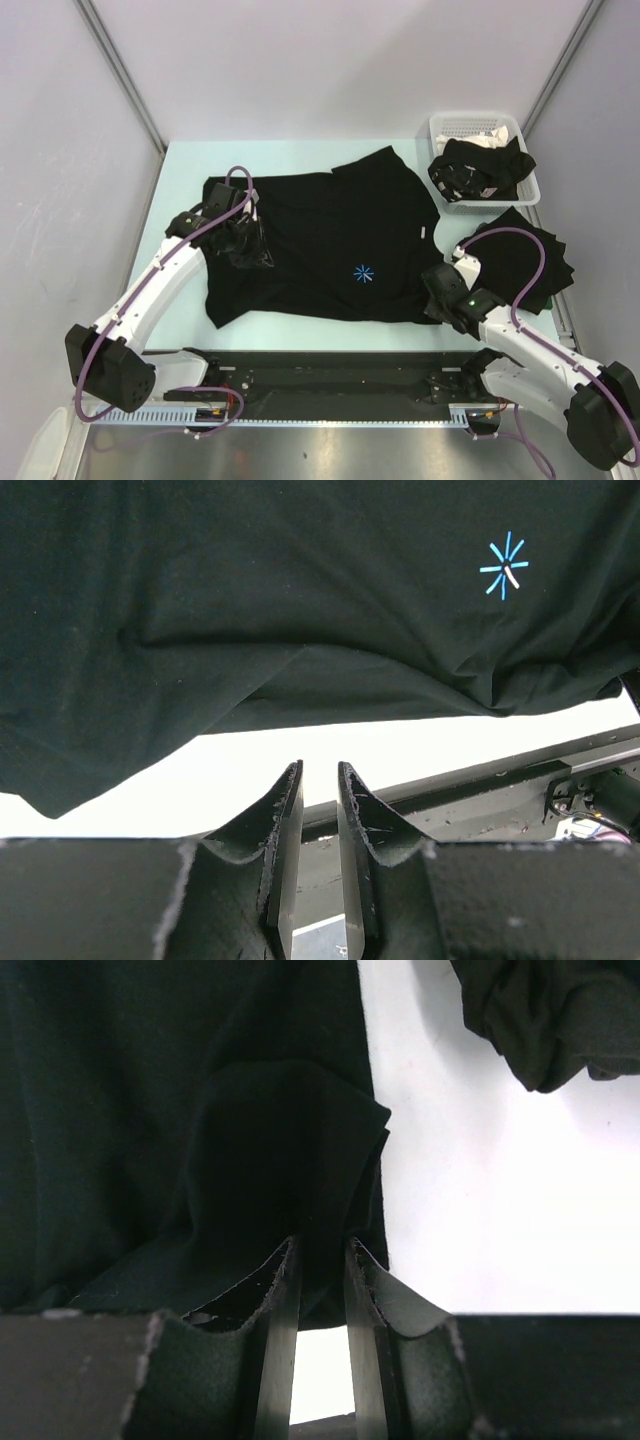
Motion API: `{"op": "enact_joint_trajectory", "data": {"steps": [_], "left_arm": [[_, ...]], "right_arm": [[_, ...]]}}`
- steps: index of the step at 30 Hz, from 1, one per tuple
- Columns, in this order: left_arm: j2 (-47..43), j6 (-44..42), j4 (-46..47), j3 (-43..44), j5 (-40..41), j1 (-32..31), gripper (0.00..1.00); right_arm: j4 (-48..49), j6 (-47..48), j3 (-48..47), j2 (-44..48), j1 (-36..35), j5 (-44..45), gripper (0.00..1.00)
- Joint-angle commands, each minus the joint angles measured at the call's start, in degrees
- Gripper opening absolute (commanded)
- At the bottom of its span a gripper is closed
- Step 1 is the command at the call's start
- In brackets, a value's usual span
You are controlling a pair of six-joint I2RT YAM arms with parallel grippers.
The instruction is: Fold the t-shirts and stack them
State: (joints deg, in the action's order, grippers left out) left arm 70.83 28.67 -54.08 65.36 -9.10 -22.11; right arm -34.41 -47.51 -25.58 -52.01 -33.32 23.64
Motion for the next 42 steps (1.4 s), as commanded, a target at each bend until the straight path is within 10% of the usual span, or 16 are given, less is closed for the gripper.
{"op": "enact_joint_trajectory", "data": {"steps": [1, 21, 31, 42], "left_arm": [[-0.60, 1.13, 1.26, 0.64, 0.40, -0.65, 0.25], [-0.96, 1.22, 1.44, -0.15, 0.58, -0.83, 0.25], [-1.31, 1.04, 1.26, -0.32, 0.84, -0.74, 0.25], [-2.01, 1.22, 1.44, -1.03, 1.10, -0.83, 0.25]], "right_arm": [[0.14, 0.31, -2.54, -0.11, -0.87, 3.52, 0.29], [-0.13, -0.57, -2.89, -4.24, -2.27, 4.84, 0.28], [0.05, -0.57, -2.89, -4.42, -3.07, 6.07, 0.00], [-5.48, 1.18, -8.41, 1.03, -3.42, 7.73, 0.00]]}}
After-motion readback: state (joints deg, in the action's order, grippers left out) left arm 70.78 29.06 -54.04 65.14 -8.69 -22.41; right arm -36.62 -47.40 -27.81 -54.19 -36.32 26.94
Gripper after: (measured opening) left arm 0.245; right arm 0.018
